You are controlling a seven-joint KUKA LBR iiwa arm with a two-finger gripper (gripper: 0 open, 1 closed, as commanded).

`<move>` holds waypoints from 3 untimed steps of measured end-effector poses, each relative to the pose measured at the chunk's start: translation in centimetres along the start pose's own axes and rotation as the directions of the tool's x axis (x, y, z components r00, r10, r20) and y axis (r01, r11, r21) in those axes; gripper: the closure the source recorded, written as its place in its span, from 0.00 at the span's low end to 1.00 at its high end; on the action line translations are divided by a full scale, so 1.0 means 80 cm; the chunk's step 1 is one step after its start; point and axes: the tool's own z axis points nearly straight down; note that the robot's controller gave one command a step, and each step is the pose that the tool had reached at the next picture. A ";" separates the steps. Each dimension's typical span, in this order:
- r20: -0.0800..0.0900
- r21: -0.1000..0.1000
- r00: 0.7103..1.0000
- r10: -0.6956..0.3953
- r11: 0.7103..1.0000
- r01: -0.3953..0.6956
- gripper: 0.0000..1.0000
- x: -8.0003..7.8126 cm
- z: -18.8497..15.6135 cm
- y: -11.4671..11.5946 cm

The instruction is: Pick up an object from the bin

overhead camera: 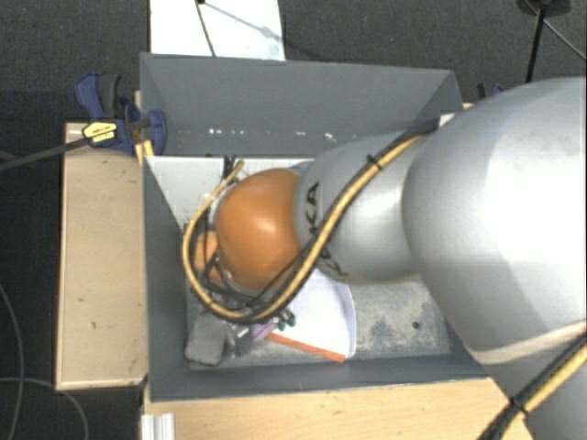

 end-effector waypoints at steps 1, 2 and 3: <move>0.000 0.000 1.000 0.001 1.000 -0.001 1.00 0.000 0.000 0.000; -0.010 0.002 1.000 -0.021 1.000 0.021 1.00 -0.007 0.001 0.001; -0.008 0.003 1.000 -0.029 1.000 0.029 1.00 -0.004 -0.011 0.001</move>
Offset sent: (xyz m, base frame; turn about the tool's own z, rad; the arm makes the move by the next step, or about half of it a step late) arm 0.0078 0.0099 -0.0031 -0.0391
